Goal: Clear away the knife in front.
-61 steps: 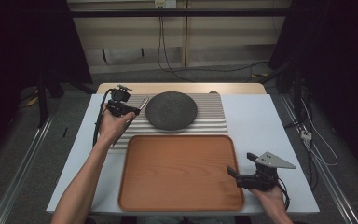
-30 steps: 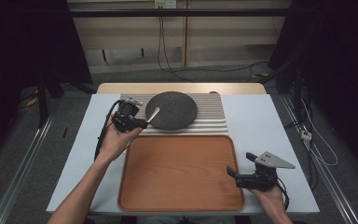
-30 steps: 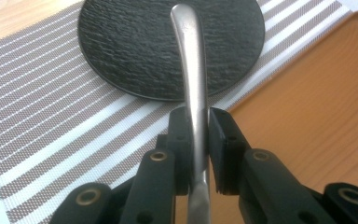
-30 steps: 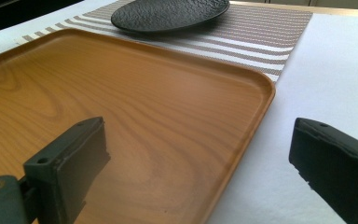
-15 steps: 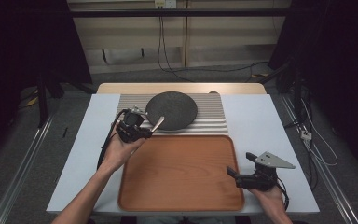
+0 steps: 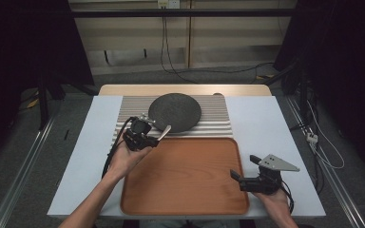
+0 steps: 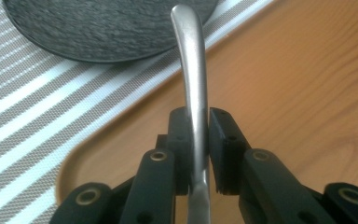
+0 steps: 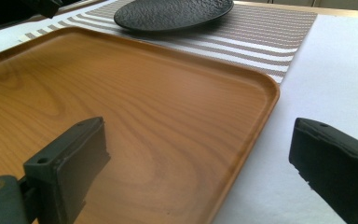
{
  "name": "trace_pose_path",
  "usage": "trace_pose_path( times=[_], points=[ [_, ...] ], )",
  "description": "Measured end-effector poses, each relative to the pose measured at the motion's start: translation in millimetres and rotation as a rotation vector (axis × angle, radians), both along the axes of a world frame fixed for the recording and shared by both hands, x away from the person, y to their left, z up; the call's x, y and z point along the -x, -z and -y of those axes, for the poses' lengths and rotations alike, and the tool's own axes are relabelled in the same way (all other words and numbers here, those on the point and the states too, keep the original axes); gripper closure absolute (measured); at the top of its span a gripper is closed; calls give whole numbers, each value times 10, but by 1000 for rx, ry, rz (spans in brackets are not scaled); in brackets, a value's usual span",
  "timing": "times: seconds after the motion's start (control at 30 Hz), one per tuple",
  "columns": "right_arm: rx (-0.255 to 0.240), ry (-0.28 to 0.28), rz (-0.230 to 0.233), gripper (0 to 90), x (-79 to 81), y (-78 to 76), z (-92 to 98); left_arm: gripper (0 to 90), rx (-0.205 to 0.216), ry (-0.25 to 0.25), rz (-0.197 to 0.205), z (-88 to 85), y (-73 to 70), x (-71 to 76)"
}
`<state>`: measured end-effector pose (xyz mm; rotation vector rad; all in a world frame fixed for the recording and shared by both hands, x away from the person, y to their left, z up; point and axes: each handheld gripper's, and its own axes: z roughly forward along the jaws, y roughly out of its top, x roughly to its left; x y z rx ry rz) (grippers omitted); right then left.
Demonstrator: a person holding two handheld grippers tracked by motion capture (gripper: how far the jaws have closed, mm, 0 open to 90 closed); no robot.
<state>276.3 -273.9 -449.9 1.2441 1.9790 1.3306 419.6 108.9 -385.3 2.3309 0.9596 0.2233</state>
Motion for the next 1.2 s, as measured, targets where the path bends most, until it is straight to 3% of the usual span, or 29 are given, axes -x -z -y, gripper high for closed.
trace_pose_path(
  times=[0.13, 0.23, 0.33, 0.5, 0.63, 0.87, 1.2],
  points=[
    [0, 1, 4, 41, 13, -7, 1, 799, 9, -2, -10, 4, 34, 56],
    [-3, 5, 2, 41, 13, -6, 9, 799, -7, 18, -30, -1, 59, 99],
    [-1, 4, 3, 41, 13, -6, 10, 799, -33, 28, -26, -1, 79, 159],
    [0, 3, 2, 41, 8, -6, 10, 799, -35, 32, -26, -19, 102, 214],
    [-2, 7, 0, 41, 12, -6, 10, 799, -42, 26, -37, -4, 203, 264],
    [0, 1, 1, 41, 10, -3, 2, 799, -62, 14, -76, 6, 364, 288],
    [-1, 0, 0, 41, 9, -2, -1, 798, -58, 3, -72, 62, 445, 320]
  ],
)
